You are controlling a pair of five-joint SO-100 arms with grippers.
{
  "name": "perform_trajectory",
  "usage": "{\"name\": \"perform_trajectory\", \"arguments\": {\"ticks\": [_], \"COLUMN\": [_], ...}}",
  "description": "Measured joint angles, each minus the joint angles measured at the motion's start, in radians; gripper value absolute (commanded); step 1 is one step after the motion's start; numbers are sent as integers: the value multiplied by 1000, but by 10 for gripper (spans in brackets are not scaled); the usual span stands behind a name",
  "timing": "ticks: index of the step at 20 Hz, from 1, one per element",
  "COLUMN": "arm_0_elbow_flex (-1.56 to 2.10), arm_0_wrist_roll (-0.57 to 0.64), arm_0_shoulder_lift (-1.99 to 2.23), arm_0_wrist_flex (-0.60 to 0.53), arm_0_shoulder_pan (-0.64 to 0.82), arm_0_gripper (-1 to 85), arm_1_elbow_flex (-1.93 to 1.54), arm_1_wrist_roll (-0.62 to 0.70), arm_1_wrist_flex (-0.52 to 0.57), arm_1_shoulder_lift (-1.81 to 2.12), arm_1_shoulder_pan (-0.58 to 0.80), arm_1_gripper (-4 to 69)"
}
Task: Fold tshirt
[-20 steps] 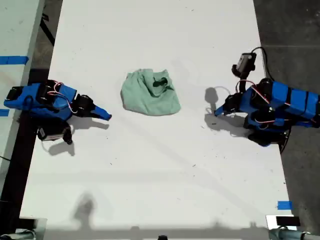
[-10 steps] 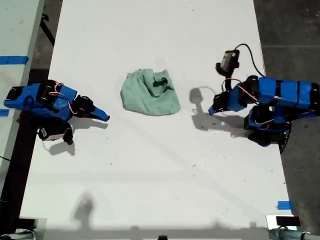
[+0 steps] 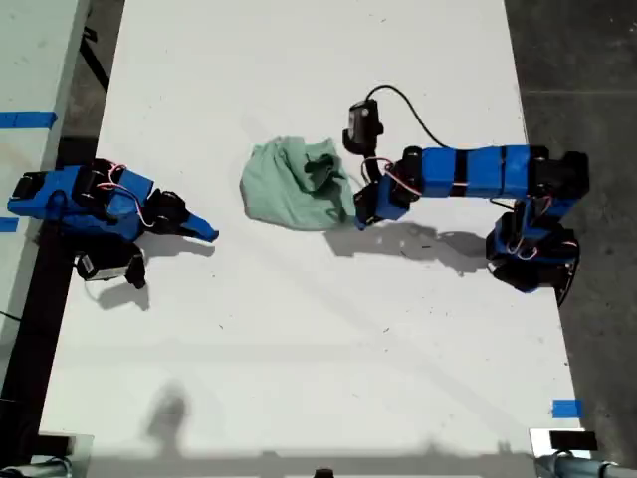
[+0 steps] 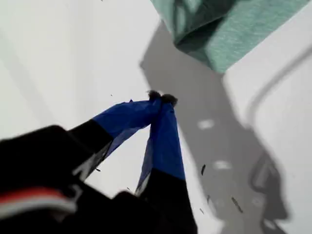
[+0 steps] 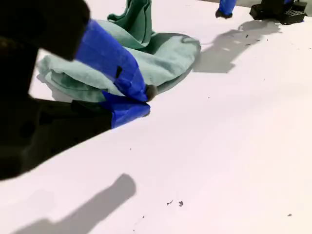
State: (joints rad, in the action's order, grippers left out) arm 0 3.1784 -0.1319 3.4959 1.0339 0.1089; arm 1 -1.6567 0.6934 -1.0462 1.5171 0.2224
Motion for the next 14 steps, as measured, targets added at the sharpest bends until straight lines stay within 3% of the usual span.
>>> {"name": "perform_trajectory", "arguments": {"ticks": [8,14], "arm_0_elbow_flex": [0,0], "arm_0_wrist_roll": [0,0], "arm_0_shoulder_lift": [0,0], "arm_0_wrist_flex": [0,0], "arm_0_shoulder_pan": [3,8], "arm_0_gripper": [1,1], "arm_1_elbow_flex": [350,419], "arm_1_wrist_roll": [124,170], "arm_1_wrist_flex": [-61,-67], "arm_1_shoulder_lift": [-256,-319], "arm_1_shoulder_pan": [26,80], "arm_1_gripper": [-6,-7]}}
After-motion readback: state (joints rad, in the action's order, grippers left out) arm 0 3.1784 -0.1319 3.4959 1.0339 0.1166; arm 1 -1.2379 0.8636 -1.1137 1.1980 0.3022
